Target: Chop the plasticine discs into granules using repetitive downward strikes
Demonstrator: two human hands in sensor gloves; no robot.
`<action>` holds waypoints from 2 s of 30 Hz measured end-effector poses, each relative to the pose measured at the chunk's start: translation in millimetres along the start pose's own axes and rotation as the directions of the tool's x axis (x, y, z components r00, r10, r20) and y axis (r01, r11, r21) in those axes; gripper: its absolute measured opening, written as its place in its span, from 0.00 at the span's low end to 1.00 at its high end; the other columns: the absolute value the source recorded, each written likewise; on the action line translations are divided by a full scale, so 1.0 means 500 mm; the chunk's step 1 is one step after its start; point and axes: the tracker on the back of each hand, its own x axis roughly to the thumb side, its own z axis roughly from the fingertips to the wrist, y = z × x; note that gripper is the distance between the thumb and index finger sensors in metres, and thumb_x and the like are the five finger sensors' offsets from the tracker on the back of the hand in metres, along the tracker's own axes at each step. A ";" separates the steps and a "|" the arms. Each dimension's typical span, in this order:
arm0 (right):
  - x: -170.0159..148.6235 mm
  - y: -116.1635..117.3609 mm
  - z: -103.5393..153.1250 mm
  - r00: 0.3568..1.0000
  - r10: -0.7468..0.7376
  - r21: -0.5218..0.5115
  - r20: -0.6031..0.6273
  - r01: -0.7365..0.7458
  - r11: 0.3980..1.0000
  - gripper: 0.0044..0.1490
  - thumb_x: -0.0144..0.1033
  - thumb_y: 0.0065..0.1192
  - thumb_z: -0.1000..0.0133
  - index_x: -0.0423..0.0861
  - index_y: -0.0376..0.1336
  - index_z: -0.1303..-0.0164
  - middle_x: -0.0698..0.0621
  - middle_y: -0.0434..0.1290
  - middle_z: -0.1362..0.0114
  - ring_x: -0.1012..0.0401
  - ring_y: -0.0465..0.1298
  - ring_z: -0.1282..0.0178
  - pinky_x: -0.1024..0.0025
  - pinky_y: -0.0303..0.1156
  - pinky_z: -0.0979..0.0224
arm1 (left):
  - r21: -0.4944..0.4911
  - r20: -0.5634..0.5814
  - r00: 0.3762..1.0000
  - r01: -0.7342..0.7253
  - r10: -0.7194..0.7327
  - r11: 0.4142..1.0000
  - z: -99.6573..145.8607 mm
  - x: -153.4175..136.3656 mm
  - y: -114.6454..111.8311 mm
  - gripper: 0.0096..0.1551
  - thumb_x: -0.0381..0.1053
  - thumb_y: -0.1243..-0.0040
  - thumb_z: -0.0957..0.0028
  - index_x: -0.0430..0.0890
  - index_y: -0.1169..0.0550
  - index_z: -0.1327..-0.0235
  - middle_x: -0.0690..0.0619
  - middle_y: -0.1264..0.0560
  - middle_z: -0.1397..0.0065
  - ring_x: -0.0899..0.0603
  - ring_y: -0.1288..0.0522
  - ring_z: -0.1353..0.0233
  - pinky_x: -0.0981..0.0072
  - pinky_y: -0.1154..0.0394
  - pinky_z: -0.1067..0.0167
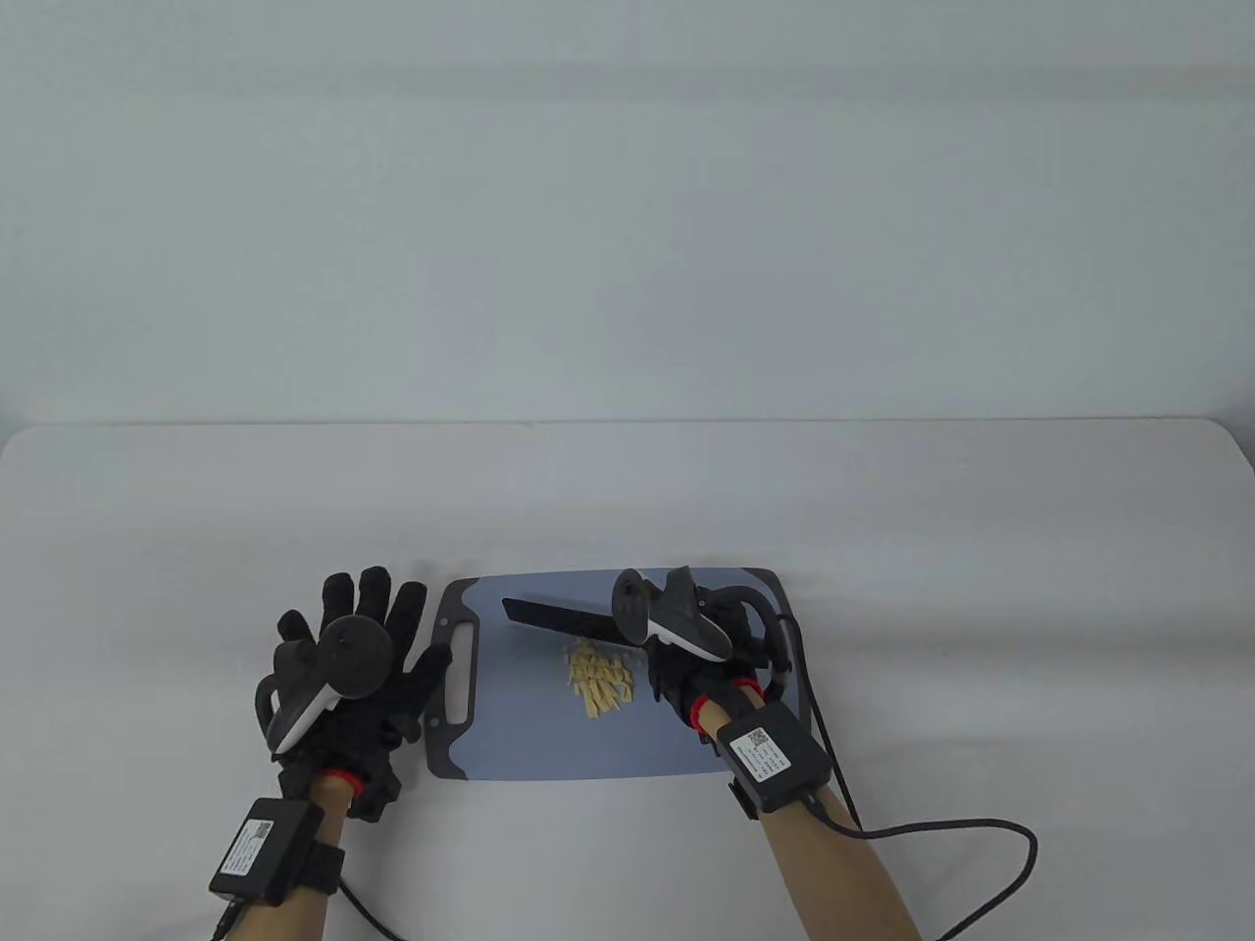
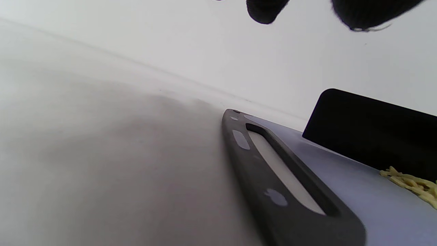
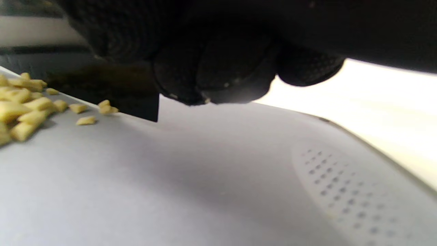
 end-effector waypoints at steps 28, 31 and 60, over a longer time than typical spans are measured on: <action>0.000 -0.010 0.077 0.981 -0.037 -0.017 0.189 0.042 0.999 0.31 0.45 0.65 0.58 0.60 0.73 0.41 0.61 0.84 0.48 0.59 0.85 0.55 0.46 0.78 0.39 | -0.001 0.004 1.000 0.011 -0.011 1.000 0.000 0.004 -0.002 0.48 0.82 0.55 0.58 0.70 0.44 0.20 0.61 0.56 0.11 0.40 0.63 0.09 0.25 0.67 0.25; 0.008 0.002 0.079 0.984 0.009 -0.023 0.178 -0.005 1.000 0.32 0.44 0.64 0.58 0.59 0.73 0.40 0.61 0.84 0.49 0.58 0.84 0.56 0.46 0.78 0.40 | 0.000 0.004 1.000 0.012 -0.012 1.000 0.000 0.004 -0.002 0.48 0.82 0.55 0.58 0.70 0.44 0.20 0.61 0.56 0.11 0.40 0.63 0.09 0.25 0.67 0.25; -0.006 -0.004 0.092 0.996 -0.006 -0.052 0.087 0.010 0.999 0.32 0.44 0.66 0.58 0.59 0.74 0.41 0.60 0.85 0.49 0.58 0.85 0.57 0.46 0.78 0.40 | -0.004 0.007 1.000 0.014 -0.014 1.000 -0.002 0.007 -0.004 0.48 0.82 0.55 0.58 0.70 0.44 0.20 0.61 0.56 0.11 0.40 0.63 0.09 0.25 0.67 0.25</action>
